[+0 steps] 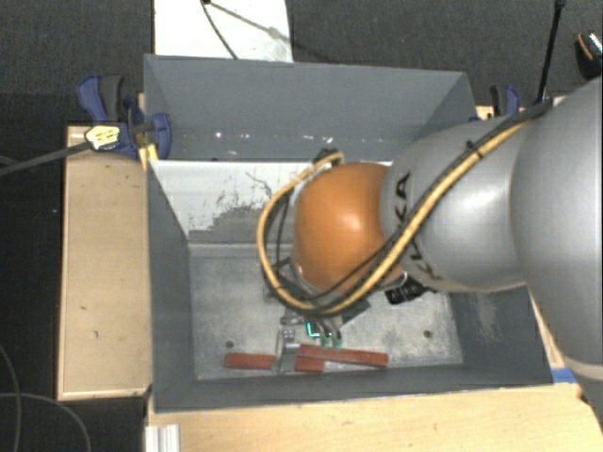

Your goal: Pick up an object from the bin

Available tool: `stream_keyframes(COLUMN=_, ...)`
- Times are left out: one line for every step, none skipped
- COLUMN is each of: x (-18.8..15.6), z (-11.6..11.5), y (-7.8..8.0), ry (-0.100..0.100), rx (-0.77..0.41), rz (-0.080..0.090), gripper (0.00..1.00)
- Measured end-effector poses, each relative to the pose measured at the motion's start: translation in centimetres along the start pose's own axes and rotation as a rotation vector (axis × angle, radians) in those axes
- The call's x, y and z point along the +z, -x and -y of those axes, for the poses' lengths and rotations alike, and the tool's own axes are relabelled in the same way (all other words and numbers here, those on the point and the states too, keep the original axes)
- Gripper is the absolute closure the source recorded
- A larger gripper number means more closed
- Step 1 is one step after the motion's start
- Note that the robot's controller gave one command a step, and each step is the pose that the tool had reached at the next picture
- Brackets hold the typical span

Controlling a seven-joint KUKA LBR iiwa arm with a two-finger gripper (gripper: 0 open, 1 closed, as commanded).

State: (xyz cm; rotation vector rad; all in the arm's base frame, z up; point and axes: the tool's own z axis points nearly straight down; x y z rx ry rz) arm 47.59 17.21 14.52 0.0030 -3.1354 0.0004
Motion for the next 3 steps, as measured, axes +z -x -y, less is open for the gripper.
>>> stream_keyframes(x=7.7, z=1.9, y=0.2, ry=0.002, rx=0.002, rz=0.010, gripper=0.00)
stream_keyframes(x=7.5, z=1.9, y=0.1, ry=0.002, rx=0.005, rz=0.008, gripper=1.00)
stream_keyframes(x=-8.9, z=0.9, y=2.3, ry=0.002, rx=-0.148, rz=0.018, gripper=1.00)
